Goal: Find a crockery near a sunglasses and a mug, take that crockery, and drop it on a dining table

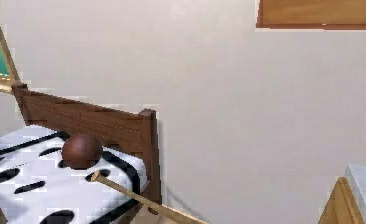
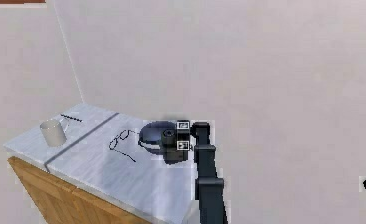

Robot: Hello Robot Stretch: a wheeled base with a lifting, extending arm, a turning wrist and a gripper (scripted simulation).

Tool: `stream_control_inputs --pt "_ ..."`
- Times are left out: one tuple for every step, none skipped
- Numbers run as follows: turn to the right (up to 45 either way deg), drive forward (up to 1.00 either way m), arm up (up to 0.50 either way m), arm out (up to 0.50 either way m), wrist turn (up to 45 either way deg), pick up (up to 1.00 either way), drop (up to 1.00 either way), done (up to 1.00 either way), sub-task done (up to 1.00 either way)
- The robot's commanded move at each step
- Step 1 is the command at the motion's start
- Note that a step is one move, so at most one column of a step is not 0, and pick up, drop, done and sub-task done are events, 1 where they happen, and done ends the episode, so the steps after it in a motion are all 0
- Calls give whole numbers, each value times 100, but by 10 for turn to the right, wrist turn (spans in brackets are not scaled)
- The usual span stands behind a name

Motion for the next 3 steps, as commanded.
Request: stream_control_inputs --pt "0 0 10 0 0 0 0 0 0" --pt "0 0 6 0 0 0 0 0 0" --pt "0 0 0 0 -450 0 0 0 0"
